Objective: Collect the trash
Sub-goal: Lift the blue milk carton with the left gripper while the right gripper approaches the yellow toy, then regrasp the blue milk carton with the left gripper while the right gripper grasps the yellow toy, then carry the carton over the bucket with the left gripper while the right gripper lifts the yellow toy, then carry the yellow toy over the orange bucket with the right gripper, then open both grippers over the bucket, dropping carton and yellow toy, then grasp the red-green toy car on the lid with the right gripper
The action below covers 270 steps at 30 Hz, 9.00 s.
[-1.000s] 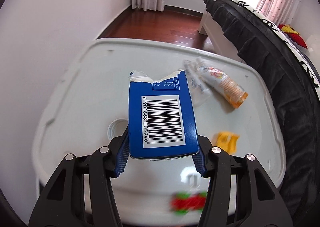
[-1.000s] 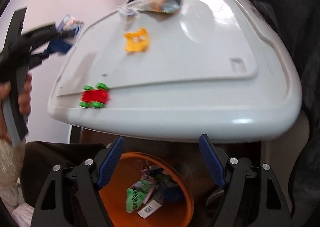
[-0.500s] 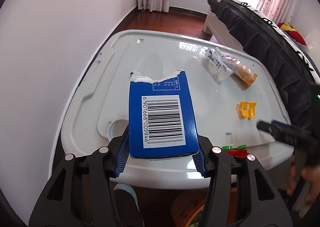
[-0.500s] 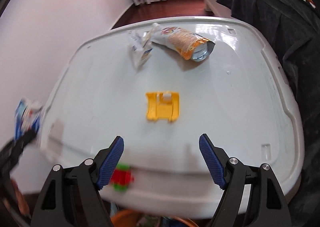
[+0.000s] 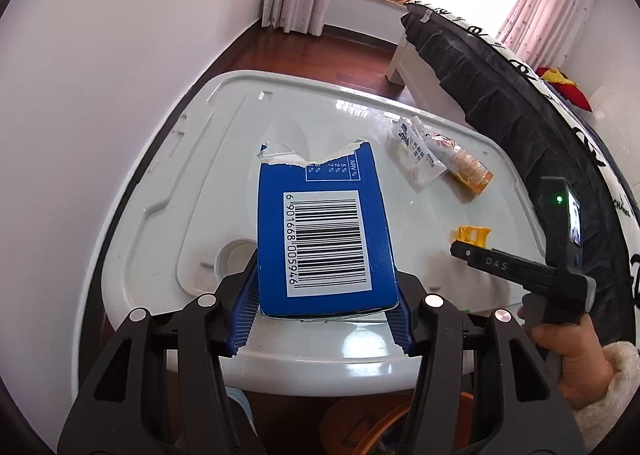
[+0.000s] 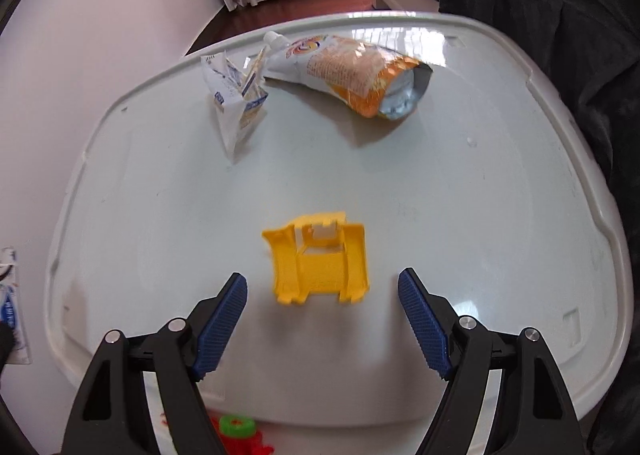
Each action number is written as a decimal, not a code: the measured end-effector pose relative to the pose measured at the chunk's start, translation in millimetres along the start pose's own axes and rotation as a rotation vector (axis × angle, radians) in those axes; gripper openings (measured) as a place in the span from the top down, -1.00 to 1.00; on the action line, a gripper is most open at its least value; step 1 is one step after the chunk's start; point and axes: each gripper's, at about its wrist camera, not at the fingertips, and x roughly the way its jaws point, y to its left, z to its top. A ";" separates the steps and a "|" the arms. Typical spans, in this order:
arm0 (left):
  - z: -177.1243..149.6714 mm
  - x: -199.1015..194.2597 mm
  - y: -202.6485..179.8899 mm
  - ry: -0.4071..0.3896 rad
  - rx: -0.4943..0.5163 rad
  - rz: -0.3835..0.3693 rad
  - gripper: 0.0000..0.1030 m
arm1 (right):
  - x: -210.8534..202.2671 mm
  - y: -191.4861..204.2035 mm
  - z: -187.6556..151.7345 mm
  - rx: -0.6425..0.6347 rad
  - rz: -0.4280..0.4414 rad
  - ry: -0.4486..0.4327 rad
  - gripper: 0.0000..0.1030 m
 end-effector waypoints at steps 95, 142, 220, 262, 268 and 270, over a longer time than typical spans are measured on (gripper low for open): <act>-40.8 -1.0 -109.7 -0.055 0.389 -0.103 0.04 | -139.3 -34.4 -79.9 -0.080 0.055 -0.174 0.07; -111.6 -24.4 -111.7 0.050 0.362 -0.246 0.04 | -81.1 -45.9 -70.9 -0.032 -0.015 -0.096 0.79; -155.6 -31.8 -96.1 0.232 0.244 -0.264 -0.39 | -145.8 -48.0 -191.9 -0.320 0.240 -0.128 -0.70; -130.0 -14.5 -56.0 0.228 0.047 -0.295 -0.39 | -28.0 52.2 -80.2 -0.792 0.374 0.074 0.01; -130.7 -16.6 -56.3 0.222 0.052 -0.290 -0.39 | -30.8 42.9 -77.8 -0.737 0.395 0.077 0.06; -130.7 -16.8 -56.3 0.221 0.052 -0.290 -0.39 | -32.7 39.1 -76.4 -0.714 0.405 0.072 0.13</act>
